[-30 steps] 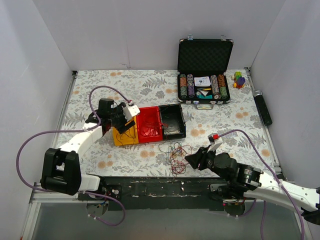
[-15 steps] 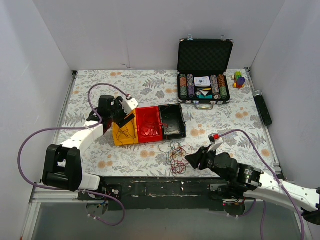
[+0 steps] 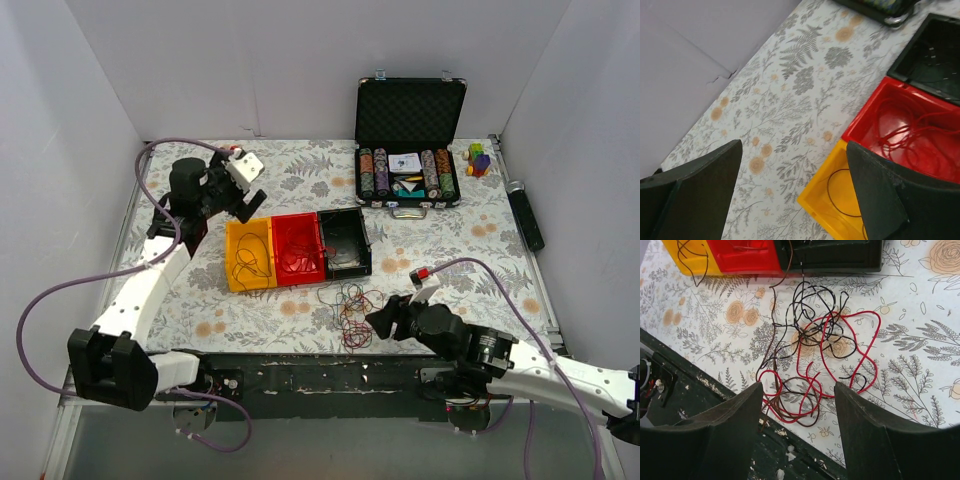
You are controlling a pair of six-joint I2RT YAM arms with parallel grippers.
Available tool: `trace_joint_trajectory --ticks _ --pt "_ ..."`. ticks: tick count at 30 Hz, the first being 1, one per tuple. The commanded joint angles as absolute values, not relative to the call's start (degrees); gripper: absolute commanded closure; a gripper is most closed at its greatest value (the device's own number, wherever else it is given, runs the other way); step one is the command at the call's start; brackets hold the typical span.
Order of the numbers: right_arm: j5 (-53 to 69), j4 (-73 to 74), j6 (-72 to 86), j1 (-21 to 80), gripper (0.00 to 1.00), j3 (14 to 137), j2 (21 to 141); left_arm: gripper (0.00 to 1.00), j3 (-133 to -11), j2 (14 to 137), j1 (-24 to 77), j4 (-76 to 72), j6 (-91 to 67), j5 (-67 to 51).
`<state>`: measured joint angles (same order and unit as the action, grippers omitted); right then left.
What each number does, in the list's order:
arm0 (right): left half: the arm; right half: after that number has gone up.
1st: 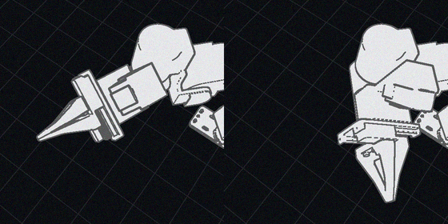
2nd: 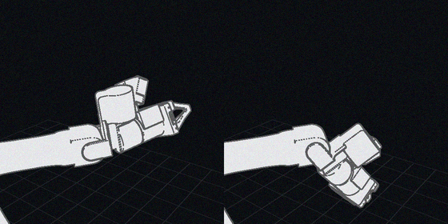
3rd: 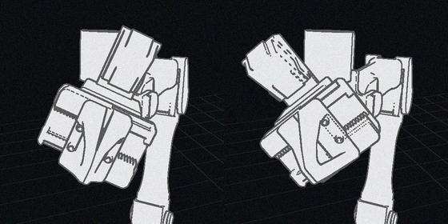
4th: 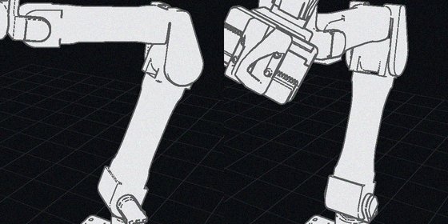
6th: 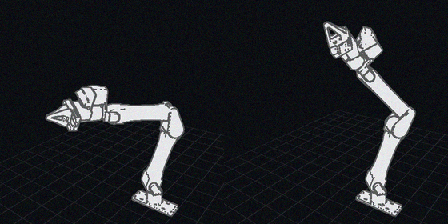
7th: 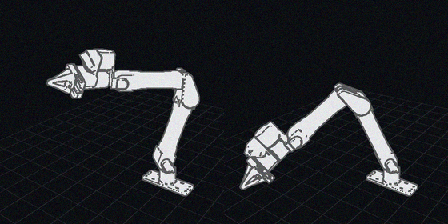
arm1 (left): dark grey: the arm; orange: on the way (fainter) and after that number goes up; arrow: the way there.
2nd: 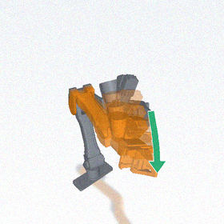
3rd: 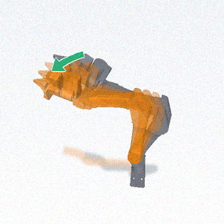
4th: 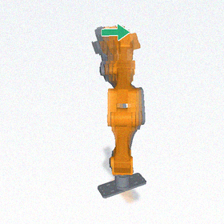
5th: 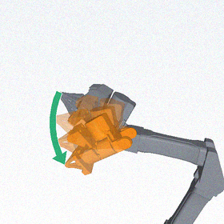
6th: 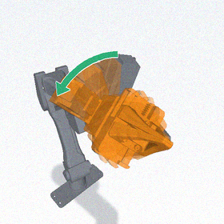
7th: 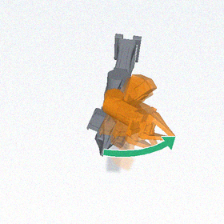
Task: Untangle the cables
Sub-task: Place the cable in the bin.
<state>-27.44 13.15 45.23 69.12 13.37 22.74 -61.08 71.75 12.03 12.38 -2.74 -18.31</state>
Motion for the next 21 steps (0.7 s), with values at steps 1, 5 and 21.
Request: trace_joint_trajectory --ticks 1,5,21 --pt "-27.52 5.29 43.95 69.35 0.33 13.8 28.02 0.15 -62.67 66.89 11.95 19.5 -5.1 -33.54" --pt "-27.07 0.81 42.46 69.35 0.34 15.2 35.93 0.17 -58.9 64.34 17.12 23.81 -2.12 -36.83" --pt "-22.77 -3.52 46.49 69.08 0.68 13.81 49.32 0.22 -33.93 58.17 42.0 16.8 17.22 -35.16"
